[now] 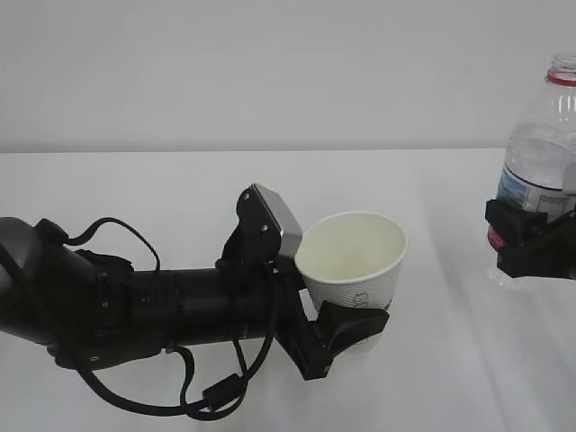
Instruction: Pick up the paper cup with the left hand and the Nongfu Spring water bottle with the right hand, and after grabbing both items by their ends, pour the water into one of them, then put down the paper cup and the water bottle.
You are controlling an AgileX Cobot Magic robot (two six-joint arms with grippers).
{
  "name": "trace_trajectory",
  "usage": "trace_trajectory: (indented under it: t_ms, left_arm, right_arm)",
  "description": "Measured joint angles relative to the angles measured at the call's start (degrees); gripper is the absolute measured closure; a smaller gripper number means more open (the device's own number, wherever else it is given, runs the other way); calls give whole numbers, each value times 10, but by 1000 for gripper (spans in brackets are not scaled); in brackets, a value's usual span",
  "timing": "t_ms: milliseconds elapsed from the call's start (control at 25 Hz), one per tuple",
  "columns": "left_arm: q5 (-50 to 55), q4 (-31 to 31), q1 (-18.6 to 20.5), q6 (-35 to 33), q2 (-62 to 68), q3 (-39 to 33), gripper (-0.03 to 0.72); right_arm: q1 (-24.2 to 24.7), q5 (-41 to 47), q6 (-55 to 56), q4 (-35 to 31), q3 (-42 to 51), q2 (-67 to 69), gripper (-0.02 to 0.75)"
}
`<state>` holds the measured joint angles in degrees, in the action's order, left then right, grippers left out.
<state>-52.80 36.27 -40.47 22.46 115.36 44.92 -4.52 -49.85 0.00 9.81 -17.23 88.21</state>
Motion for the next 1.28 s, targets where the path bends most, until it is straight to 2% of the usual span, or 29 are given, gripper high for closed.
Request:
trace_trajectory:
  t_ms: [600, 840, 1280]
  left_arm:
    - [31, 2, -2, 35, 4, 26, 130]
    - [39, 24, -3, 58, 4, 33, 131]
    - [37, 12, -35, 61, 36, 33, 132]
  right_arm:
    - [0, 104, 0, -14, 9, -90, 298]
    - [0, 135, 0, -14, 9, -113, 298]
    - [0, 147, -31, -29, 10, -127, 298]
